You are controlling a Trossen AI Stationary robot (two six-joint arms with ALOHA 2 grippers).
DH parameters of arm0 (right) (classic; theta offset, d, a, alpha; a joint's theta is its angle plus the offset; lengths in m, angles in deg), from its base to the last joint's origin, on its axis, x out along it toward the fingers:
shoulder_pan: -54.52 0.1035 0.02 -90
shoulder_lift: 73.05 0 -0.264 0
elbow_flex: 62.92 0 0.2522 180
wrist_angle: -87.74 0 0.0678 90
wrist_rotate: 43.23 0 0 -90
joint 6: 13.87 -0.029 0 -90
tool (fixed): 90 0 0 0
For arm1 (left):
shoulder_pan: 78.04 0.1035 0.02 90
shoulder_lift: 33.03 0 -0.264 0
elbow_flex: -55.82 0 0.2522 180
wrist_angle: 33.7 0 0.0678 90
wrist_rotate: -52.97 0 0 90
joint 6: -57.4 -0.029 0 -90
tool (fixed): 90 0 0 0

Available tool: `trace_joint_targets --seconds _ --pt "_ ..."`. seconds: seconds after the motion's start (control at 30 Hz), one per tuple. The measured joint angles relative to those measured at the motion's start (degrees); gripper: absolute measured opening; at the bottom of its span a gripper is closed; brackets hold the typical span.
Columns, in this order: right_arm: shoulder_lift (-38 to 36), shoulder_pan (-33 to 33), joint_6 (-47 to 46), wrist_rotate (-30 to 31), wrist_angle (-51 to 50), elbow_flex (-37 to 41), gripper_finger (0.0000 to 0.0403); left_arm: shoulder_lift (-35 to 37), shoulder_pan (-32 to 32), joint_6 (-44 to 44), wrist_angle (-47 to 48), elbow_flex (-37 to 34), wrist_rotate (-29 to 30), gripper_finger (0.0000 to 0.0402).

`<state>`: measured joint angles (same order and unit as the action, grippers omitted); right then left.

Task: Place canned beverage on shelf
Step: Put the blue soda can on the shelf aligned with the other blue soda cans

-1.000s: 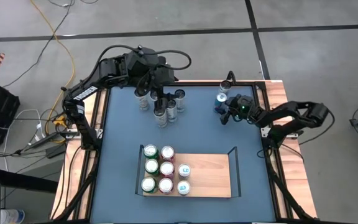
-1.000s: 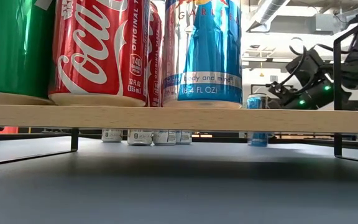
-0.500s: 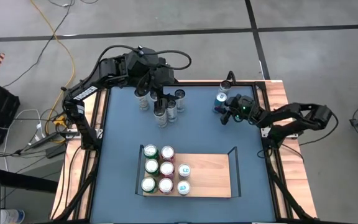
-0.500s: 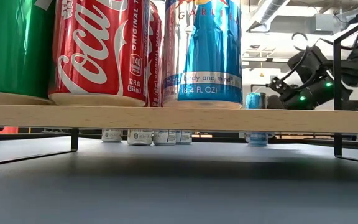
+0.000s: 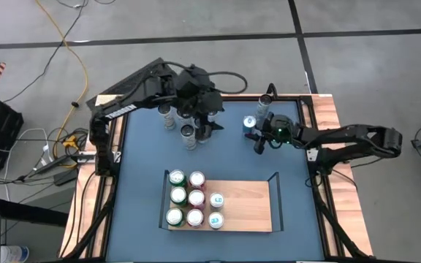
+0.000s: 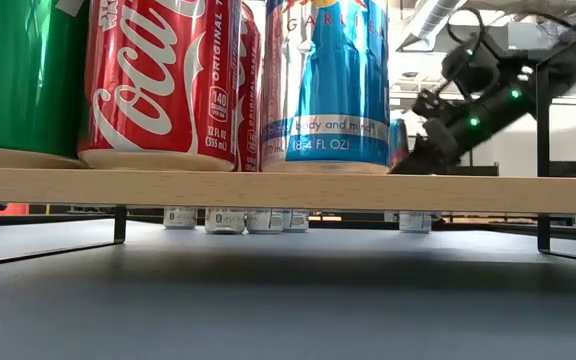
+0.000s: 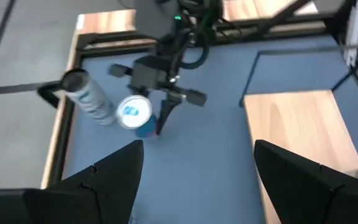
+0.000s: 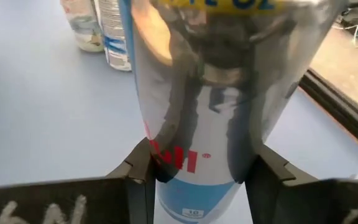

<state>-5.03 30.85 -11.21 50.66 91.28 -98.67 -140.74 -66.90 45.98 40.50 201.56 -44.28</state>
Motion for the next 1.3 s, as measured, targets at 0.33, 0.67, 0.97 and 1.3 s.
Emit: trace_joint_targets --seconds 0.33,0.67,0.97,1.3 --pt "-0.3 8.3 2.1 3.6 -13.4 -12.9 0.0167 -2.0 -3.3 -6.0 0.0 0.0 6.1 0.0291" --pt "-0.2 12.2 2.3 6.7 -16.0 -15.8 0.0169 -5.0 -3.6 -11.4 -1.2 0.0 11.6 0.0291" --pt "-0.2 13.7 1.9 9.0 -17.2 -15.8 0.0170 -8.8 -3.7 -15.4 -2.4 0.0 11.0 0.0291" --pt "-0.2 14.9 1.7 10.3 -18.0 -15.8 0.0170 -12.0 -4.0 -16.6 -5.2 0.0 13.5 0.0291"
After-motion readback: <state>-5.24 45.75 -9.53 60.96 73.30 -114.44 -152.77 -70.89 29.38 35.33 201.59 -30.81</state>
